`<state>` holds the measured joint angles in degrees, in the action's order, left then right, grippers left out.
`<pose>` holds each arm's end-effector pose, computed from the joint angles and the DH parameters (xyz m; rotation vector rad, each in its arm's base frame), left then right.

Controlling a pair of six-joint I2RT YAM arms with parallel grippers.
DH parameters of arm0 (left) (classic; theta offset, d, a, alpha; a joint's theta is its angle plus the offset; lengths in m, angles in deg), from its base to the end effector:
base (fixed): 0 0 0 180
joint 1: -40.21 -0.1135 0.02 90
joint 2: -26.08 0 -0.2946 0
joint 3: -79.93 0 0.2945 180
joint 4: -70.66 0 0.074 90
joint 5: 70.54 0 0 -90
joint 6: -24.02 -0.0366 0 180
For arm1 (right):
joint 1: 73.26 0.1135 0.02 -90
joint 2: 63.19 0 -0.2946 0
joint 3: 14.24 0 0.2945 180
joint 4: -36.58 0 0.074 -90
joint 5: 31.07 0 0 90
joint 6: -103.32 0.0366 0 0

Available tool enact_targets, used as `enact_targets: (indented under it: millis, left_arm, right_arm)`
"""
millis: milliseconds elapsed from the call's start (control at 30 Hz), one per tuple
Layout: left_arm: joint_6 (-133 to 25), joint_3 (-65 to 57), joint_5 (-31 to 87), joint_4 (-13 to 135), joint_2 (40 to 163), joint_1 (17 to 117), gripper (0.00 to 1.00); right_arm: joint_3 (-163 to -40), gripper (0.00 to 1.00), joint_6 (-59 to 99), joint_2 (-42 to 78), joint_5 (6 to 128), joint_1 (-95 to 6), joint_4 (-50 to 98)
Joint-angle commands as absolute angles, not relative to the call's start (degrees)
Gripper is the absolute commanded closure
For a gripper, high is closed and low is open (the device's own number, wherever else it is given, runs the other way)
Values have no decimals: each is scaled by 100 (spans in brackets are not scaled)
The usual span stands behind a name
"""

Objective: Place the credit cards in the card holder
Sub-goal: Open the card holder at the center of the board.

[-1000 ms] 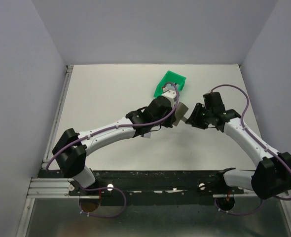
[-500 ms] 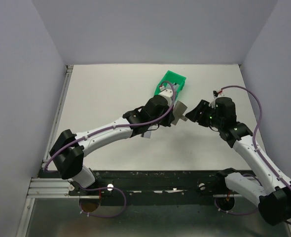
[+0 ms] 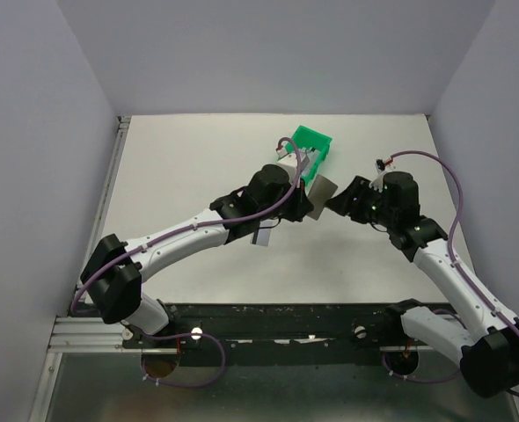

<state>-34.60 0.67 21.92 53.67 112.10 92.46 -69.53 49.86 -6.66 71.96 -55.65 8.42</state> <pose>0.2395 -0.3119 0.3282 0.4137 2.0824 -0.9575 0.2334 0.0827 0.2990 0.2138 2.1626 0.7972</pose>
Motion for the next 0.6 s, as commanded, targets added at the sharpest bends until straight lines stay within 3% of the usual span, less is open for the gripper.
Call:
enact_targets:
  millis: [0, 367, 567]
  left_arm:
    - [-3372, 164, 2465, 5627, 11037, 9242, 100]
    - [-3372, 190, 2456, 5671, 10949, 9242, 100]
    - [-3346, 296, 2500, 5776, 10870, 9224, 100]
  right_arm:
    - [-6889, 41, 5041, -598, 7457, -5577, 1103]
    - [-6854, 55, 5103, -519, 7334, -5577, 1032]
    - [-6863, 68, 5103, -536, 7185, -5577, 997]
